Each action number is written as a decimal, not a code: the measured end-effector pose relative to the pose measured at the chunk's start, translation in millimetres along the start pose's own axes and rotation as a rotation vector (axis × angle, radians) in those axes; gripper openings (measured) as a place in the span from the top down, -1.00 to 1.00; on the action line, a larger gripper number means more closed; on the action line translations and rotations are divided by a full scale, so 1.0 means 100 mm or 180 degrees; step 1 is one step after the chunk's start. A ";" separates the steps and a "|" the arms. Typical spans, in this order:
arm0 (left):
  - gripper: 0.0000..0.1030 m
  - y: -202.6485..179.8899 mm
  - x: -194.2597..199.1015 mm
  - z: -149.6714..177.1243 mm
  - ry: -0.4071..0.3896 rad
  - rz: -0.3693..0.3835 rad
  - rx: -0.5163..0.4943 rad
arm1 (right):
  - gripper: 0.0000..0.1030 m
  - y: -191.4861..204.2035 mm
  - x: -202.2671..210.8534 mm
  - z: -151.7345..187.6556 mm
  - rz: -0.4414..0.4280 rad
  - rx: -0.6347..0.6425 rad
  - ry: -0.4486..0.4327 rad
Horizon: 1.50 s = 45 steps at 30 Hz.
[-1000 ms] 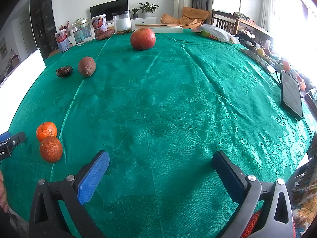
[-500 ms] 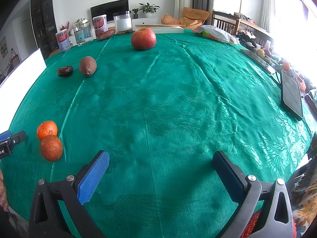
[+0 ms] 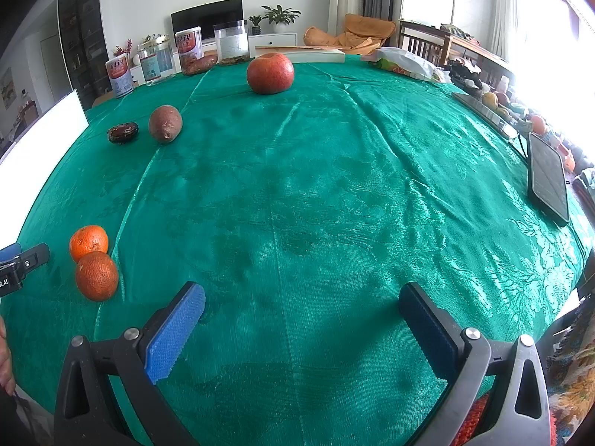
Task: Organize fruits
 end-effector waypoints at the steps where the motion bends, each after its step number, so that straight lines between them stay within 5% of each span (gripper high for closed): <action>1: -0.99 0.00 0.00 0.00 0.0000 0.0000 0.0000 | -1.00 0.00 0.00 0.00 0.0000 0.0000 -0.0001; 10: -0.98 -0.01 0.02 0.00 0.0010 0.0018 -0.0017 | -1.00 0.00 0.00 0.00 0.0001 0.0000 -0.0001; 17: -0.98 -0.45 0.16 0.13 0.0038 0.0386 -0.0568 | -1.00 0.00 0.00 0.00 0.0000 0.0000 -0.0002; 26: -0.97 -0.88 0.07 -0.04 0.0012 0.0526 -0.0828 | -1.00 0.01 0.00 0.01 -0.0002 0.0002 -0.0003; 37: -0.89 -1.10 0.03 -0.12 -0.0028 0.0595 -0.0830 | -1.00 0.00 0.00 0.01 -0.0002 0.0005 -0.0003; 43: -0.20 -1.19 0.07 -0.16 -0.0155 0.0624 -0.0832 | -1.00 0.00 0.00 0.01 -0.0003 0.0006 -0.0003; 45: 0.37 -1.19 0.10 -0.15 -0.0218 0.0592 -0.0831 | -1.00 0.00 0.00 0.01 -0.0004 0.0006 -0.0003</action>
Point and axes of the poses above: each gripper's, at about its wrist camera, not at the fingertips, and x roughly against the way its jaws point, y to its left, z to its underside, the point moved 3 cm from there along -x, roughly the way its jaws point, and after that the axes turned 4 degrees about -x, right-handed, at the moved point
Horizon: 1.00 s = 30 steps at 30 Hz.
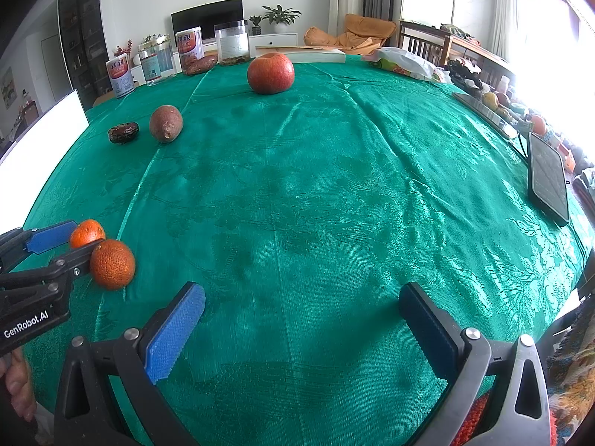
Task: Organize fruits
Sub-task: 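Move the open left tool toward the tangerine on the cloth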
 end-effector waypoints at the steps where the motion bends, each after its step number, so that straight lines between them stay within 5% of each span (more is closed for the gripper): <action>1: 0.37 0.01 0.01 0.01 0.0002 -0.0025 0.0002 | -1.00 0.00 0.00 0.00 0.0000 0.0000 0.0000; 16: 0.34 0.84 0.03 0.15 0.0050 -0.0435 0.0485 | -1.00 0.01 0.00 0.00 0.0011 -0.0009 -0.0016; 17: 0.31 0.84 0.03 0.16 0.0047 -0.0442 0.0475 | -1.00 0.01 0.00 0.00 0.0013 -0.0010 -0.0019; 21: -0.43 0.83 0.05 0.19 0.0036 -0.0388 0.0530 | -1.00 0.01 0.00 0.00 0.0015 -0.0011 -0.0025; 30: -0.53 0.81 0.13 0.24 0.0001 -0.0052 0.0501 | -1.00 0.01 0.00 0.00 0.0014 -0.0011 -0.0026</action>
Point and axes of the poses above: each gripper's, at about its wrist camera, not at the fingertips, and x roughly against the way its jaws point, y to its left, z to its underside, the point moved 3 cm from there along -x, roughly the way its jaws point, and after that the axes turned 4 degrees about -x, right-handed, at the moved point
